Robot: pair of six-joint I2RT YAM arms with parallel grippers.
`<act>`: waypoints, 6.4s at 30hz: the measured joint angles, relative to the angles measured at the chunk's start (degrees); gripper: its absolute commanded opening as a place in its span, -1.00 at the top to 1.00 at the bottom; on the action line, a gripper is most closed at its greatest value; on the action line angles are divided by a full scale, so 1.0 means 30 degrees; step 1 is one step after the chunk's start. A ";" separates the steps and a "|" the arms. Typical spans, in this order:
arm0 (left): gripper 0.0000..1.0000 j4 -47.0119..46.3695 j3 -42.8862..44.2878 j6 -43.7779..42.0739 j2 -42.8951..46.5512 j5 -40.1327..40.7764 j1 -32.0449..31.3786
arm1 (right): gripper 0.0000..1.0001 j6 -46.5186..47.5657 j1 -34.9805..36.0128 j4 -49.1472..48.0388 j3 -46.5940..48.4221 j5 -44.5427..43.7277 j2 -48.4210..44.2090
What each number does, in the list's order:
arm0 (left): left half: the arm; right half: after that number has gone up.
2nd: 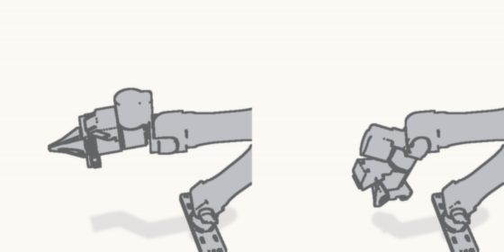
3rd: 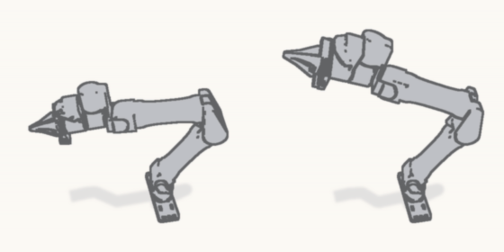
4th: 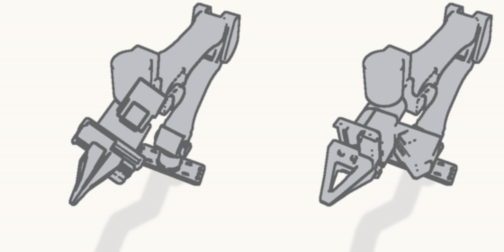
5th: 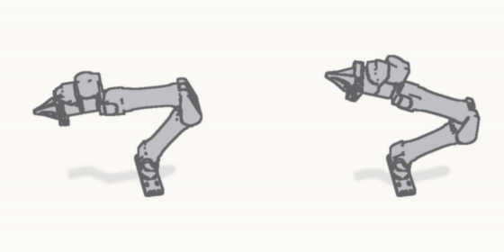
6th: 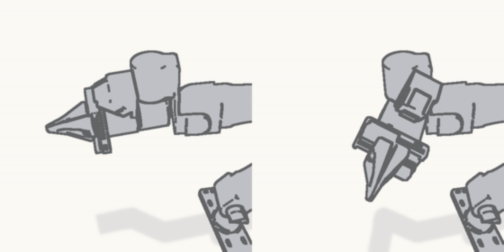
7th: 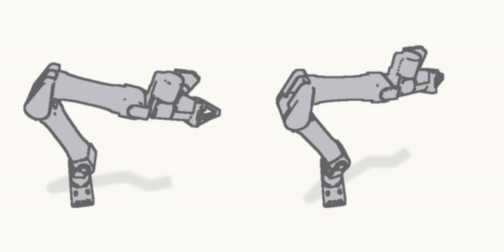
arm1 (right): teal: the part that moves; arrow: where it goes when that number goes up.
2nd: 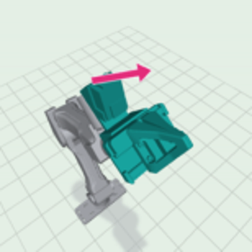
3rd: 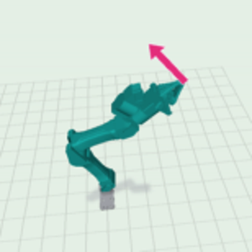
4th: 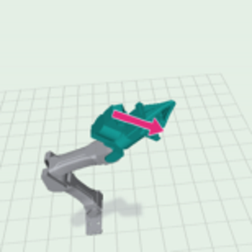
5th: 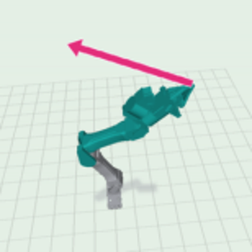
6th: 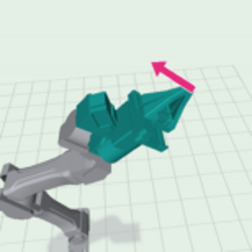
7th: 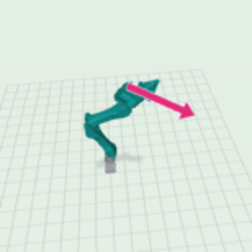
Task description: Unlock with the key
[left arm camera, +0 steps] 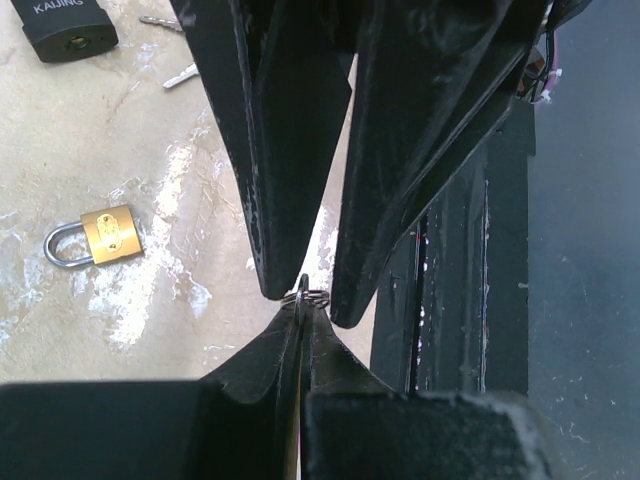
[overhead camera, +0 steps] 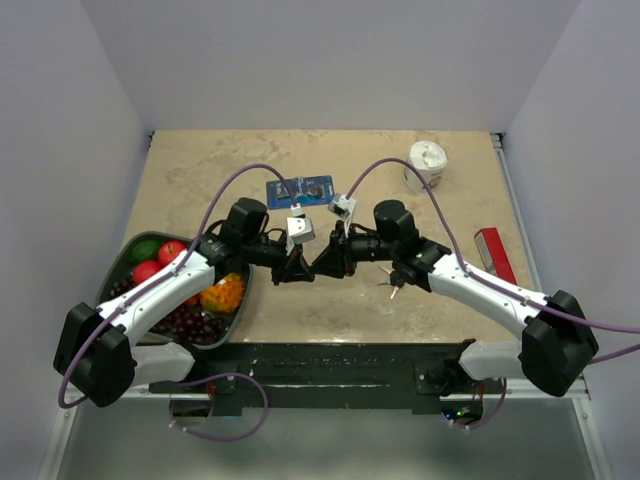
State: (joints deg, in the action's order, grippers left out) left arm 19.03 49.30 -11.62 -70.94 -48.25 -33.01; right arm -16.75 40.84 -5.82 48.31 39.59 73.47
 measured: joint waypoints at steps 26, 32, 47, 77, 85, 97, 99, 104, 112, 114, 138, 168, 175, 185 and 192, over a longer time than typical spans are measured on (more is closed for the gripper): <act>-0.55 -0.5129 -0.2033 0.5690 0.5049 -0.2127 0.5122 | 1.00 0.0372 0.0277 -0.1545 -0.1158 -0.2484 -0.0546; -0.54 -0.7242 -0.2047 1.0440 0.5166 -0.0576 0.5122 | 1.00 0.0583 0.0277 -0.2040 -0.1188 -0.3344 -0.0546; -0.44 -1.1067 -0.5530 2.3212 0.2047 0.3439 0.5122 | 1.00 0.4510 0.3730 -0.3745 -0.1275 -1.0156 -0.0969; -0.19 -1.6181 -0.9187 3.4119 0.4204 0.4641 0.4962 | 1.00 1.2852 0.8867 -0.9908 -0.1989 -1.8826 0.1581; 0.00 -1.6538 -0.9187 3.4527 0.3898 0.4422 0.4867 | 1.00 1.5016 1.0010 -1.1220 -0.1989 -2.0699 0.2812; 0.06 -1.6903 -0.9187 3.4629 0.3483 0.3650 0.4816 | 1.00 1.7165 1.0797 -1.2451 -0.2346 -2.1842 0.3228; 0.13 -1.7034 -0.9187 3.4672 0.3330 0.3490 0.4816 | 1.00 1.7449 1.0812 -1.2546 -0.2484 -2.1806 0.3191; 0.48 -1.7187 -0.9187 3.4687 0.2965 0.3184 0.4787 | 1.00 1.8141 1.0928 -1.2830 -0.2652 -2.1850 0.3126; 1.00 -1.7274 -0.9187 3.4694 0.2718 0.3147 0.4787 | 0.96 1.9249 1.1242 -1.2845 -0.2776 -2.1930 0.3133; 1.00 -1.7325 -0.9187 3.4716 0.2652 0.3045 0.4787 | 0.88 1.9518 1.1380 -1.2772 -0.2834 -2.2061 0.3140; 1.00 -1.4447 -0.5100 2.2258 0.2739 0.5894 0.4998 | -0.08 1.1016 0.5770 -0.9683 -0.3570 -1.7347 -0.2193; 1.00 -2.9405 -0.6302 2.3780 0.2412 -0.0474 0.4116 | 0.03 -0.5778 -0.0248 -1.6342 -0.2273 -0.1180 -0.0248; 1.00 -2.9762 -0.6295 2.3962 0.2302 0.0022 0.3446 | 0.22 -0.6339 0.0007 -1.6815 -0.1821 -0.0452 0.0481; 1.00 -2.9878 -0.6215 2.3948 0.1814 0.0189 0.3082 | 0.43 -0.6543 0.0510 -1.6946 -0.1719 -0.0146 0.0903; 1.00 -2.9893 -0.6062 2.3948 0.1741 0.0182 0.3075 | 0.44 -0.6564 0.0503 -1.7048 -0.1712 -0.0146 0.0911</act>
State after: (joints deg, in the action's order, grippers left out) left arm -70.65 31.11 60.23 -65.71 -47.70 -23.79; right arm -36.45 42.35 -56.97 43.18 39.16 76.20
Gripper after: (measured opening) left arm 0.027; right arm 0.288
